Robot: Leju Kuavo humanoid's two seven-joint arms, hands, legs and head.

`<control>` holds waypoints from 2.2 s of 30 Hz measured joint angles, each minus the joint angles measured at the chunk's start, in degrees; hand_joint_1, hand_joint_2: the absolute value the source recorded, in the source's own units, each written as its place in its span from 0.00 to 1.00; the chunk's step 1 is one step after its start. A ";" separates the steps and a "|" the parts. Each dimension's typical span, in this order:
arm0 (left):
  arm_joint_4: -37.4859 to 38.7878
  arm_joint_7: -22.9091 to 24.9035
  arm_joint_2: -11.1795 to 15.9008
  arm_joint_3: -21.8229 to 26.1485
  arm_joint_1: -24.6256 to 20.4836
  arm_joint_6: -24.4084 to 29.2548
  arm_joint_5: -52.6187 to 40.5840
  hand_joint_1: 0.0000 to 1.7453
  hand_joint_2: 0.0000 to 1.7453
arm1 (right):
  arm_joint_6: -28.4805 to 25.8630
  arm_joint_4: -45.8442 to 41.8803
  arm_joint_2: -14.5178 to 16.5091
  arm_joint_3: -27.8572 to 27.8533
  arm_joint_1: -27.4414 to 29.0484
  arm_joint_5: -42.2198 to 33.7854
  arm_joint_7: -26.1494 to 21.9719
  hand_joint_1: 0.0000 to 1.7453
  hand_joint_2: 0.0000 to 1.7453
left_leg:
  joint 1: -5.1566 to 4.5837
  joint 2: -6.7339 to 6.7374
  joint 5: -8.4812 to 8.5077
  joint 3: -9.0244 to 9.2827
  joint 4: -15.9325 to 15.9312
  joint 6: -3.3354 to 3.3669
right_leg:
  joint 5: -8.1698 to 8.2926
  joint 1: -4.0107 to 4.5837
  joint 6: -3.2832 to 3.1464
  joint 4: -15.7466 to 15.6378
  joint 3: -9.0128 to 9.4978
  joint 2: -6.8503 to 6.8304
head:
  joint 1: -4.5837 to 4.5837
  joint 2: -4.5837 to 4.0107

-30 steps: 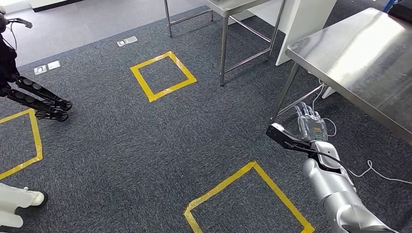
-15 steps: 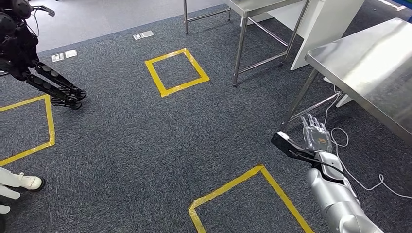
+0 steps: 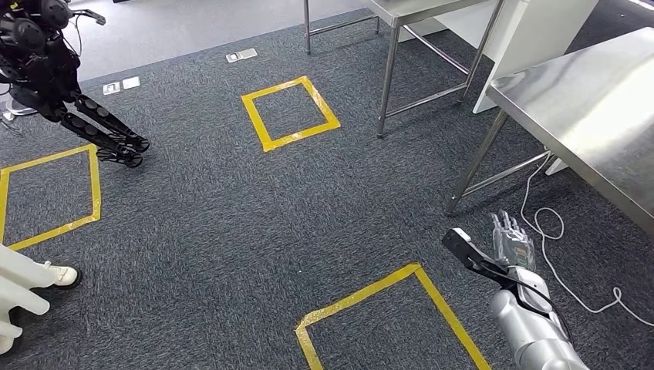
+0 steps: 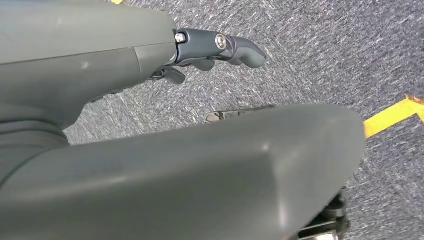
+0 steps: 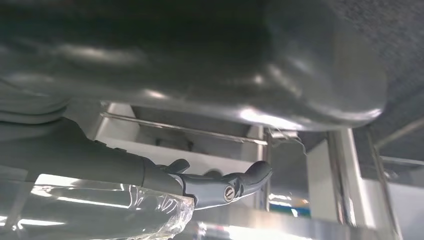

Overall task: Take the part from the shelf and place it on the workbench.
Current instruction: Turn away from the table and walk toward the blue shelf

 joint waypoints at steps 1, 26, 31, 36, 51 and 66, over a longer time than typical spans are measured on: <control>-0.01 -0.10 0.01 0.01 -0.05 -0.01 0.07 0.00 0.00 | -0.16 0.50 0.10 -0.55 0.10 -0.25 0.33 0.00 0.00 | -0.28 0.29 1.66 1.74 -3.15 0.53 | -0.02 0.16 -0.02 0.00 0.04 -0.26 | -0.01 0.00; -0.16 -0.46 -0.52 1.53 0.72 2.24 3.51 0.00 0.00 | 6.75 10.84 2.68 -19.66 12.54 -17.28 3.46 0.00 0.00 | -0.66 -1.00 2.22 4.35 -9.26 0.06 | -0.10 -0.93 0.49 -0.66 0.64 1.01 | -0.21 0.01; -0.09 -0.59 -0.60 1.69 1.80 2.40 2.67 0.00 0.00 | 11.70 13.46 6.30 -27.07 19.48 -21.90 6.18 0.00 0.00 | -0.75 0.17 -0.27 1.26 -1.48 0.12 | -0.56 -0.02 -0.42 -0.65 0.91 -1.02 | -0.27 0.00; -0.08 -0.62 -0.48 1.73 1.84 4.61 2.14 0.00 0.00 | 13.30 15.08 9.78 -30.71 24.23 -21.81 9.39 0.00 0.00 | -1.82 2.20 3.86 8.62 -14.87 1.51 | -0.96 0.69 -0.10 -0.64 1.14 -2.35 | -0.21 0.00; 0.01 3.40 -0.28 1.72 2.32 5.37 -0.07 0.00 0.00 | 10.65 16.88 14.35 -32.41 27.55 -17.58 10.61 0.00 0.00 | -1.14 -3.83 5.50 8.93 -16.11 0.89 | -2.06 -1.39 2.55 -0.91 2.24 3.61 | -0.07 0.00; 0.03 3.98 -0.20 1.09 1.64 7.09 -2.38 0.00 0.00 | 13.70 16.93 14.63 -28.16 25.91 -11.04 13.41 0.00 0.00 | -1.21 4.19 4.18 9.16 -14.95 0.42 | -2.04 0.26 0.07 -1.37 3.22 -3.89 | -0.56 0.00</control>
